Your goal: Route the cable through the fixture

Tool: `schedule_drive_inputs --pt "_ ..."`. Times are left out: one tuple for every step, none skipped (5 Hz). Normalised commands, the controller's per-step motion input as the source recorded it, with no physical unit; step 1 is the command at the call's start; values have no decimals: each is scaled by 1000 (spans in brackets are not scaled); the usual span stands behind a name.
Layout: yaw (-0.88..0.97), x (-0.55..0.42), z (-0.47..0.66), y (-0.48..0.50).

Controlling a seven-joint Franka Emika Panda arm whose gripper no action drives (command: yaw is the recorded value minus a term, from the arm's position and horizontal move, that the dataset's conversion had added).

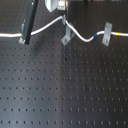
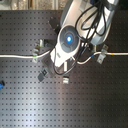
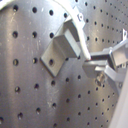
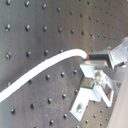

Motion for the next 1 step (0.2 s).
schedule_drive_inputs --pt "0 -17 386 -14"
